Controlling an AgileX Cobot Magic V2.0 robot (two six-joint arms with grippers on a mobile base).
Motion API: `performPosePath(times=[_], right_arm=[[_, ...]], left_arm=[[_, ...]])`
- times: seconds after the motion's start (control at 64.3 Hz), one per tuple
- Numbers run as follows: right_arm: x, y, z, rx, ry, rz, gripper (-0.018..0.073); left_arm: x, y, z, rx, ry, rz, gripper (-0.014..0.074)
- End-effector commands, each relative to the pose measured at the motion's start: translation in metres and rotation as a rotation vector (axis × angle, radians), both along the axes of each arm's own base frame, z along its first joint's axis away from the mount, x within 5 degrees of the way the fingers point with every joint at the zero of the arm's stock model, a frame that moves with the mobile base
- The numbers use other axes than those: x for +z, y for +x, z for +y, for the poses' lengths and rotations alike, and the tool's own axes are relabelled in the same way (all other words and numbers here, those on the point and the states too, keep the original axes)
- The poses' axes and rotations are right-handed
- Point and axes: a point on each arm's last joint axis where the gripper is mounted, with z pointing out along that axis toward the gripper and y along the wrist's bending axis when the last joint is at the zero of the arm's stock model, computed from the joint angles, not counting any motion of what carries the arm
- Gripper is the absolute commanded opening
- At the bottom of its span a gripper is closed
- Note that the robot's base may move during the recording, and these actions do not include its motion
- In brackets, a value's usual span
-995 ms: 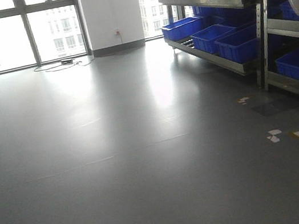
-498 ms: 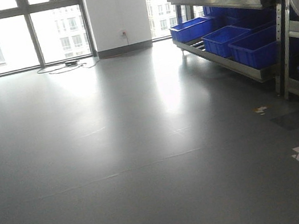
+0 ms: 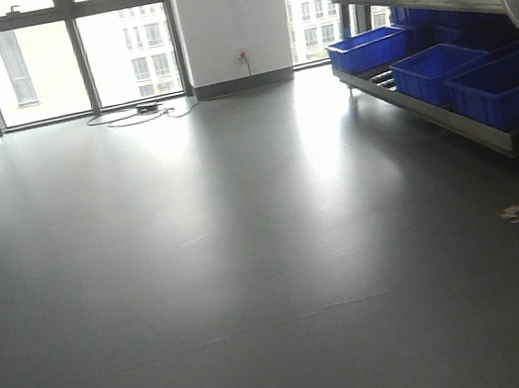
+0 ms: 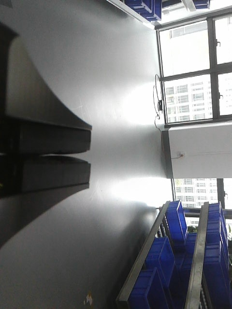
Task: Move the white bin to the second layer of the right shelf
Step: 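Drive toward the windows, keeping the bin held in the right gripper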
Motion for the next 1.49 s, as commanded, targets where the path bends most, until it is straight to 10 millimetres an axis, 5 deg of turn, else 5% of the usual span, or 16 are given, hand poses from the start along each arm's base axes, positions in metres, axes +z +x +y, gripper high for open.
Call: performPosePath(times=[0.0,1.477], right_arm=[[0.0191,0.0029,0.0007,0.005,0.016,-0.127,0.0034],[0.0191,0.0029,0.0007,0.005,0.016,-0.127,0.0034]], left_arm=[[-0.0041,0.0003,0.0003,0.002,-0.019,-0.059,0.0085],[-0.0041,0.0003,0.0003,0.002,-0.019,-0.059,0.0085]])
